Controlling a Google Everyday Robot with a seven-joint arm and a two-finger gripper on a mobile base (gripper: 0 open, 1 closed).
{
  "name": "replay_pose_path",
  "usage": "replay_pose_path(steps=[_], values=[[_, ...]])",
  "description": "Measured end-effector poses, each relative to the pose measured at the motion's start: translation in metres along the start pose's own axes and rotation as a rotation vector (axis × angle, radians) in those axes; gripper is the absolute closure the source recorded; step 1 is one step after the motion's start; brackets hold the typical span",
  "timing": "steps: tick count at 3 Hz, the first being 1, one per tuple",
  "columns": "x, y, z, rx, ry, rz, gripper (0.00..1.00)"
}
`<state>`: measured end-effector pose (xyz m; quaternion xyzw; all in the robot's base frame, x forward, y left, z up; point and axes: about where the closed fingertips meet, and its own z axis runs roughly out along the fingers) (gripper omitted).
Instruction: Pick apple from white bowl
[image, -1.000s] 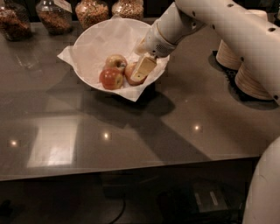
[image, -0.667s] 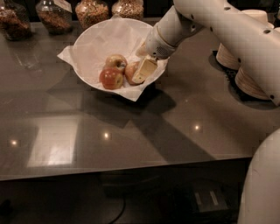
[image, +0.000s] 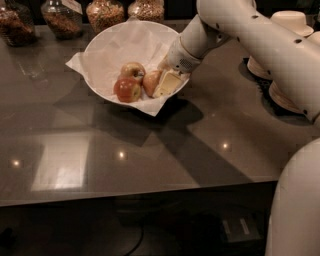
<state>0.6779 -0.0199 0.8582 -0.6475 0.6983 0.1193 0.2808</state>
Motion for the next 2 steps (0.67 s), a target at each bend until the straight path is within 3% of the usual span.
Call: replay_pose_path(steps=[1,2], values=[[-0.0001,0.0002,0.0022,-0.004,-0.001,0.001,0.35],[-0.0035,0.0007,0.0037,-0.009,-0.008,-0.001,0.54]])
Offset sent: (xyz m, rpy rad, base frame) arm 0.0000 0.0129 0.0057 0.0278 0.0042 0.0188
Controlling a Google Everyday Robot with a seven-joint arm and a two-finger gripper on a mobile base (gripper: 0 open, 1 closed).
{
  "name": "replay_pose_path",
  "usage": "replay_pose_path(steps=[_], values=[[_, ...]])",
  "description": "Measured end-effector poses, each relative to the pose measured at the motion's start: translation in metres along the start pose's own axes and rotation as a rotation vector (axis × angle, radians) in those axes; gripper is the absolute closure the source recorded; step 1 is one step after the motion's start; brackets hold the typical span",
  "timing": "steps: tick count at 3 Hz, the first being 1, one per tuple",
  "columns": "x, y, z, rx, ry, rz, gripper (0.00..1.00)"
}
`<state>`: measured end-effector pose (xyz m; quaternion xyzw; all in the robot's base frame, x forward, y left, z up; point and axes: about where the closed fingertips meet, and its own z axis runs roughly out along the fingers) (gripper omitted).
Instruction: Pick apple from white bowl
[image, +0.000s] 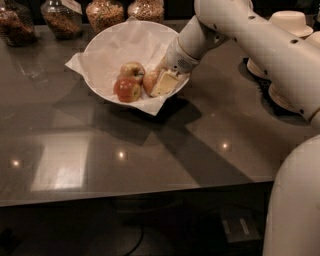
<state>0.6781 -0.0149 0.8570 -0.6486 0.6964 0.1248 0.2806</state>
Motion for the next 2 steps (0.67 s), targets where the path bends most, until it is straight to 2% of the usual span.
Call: replay_pose_path(steps=[2], values=[[-0.019,0.006,-0.010,-0.001,-0.047,-0.012,0.99]])
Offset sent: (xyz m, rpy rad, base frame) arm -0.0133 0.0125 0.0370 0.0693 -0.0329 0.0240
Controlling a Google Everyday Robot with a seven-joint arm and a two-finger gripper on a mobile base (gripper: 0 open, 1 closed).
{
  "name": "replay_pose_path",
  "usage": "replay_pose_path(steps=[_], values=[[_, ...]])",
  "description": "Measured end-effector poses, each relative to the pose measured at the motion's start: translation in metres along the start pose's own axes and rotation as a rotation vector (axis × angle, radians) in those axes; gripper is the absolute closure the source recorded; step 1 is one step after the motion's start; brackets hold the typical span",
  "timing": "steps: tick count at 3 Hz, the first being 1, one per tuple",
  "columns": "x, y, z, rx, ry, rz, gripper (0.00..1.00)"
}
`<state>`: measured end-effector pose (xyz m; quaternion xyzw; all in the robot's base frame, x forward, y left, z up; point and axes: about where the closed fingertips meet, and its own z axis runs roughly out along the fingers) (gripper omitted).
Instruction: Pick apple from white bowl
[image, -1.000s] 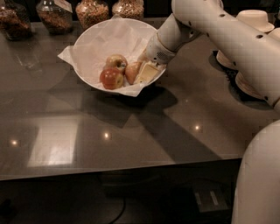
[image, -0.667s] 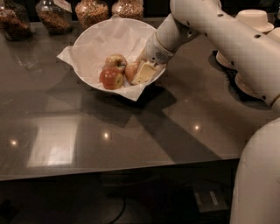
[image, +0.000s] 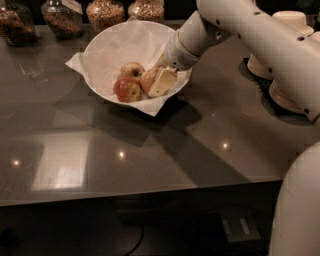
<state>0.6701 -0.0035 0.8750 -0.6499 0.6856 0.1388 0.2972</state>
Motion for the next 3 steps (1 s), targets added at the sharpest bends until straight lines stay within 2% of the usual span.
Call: replay_pose_path(steps=[2,3], values=[[-0.025,0.003,-0.041,0.040,-0.049,-0.036,1.00],[-0.031,0.011,-0.079,0.068,-0.153,-0.044,1.00]])
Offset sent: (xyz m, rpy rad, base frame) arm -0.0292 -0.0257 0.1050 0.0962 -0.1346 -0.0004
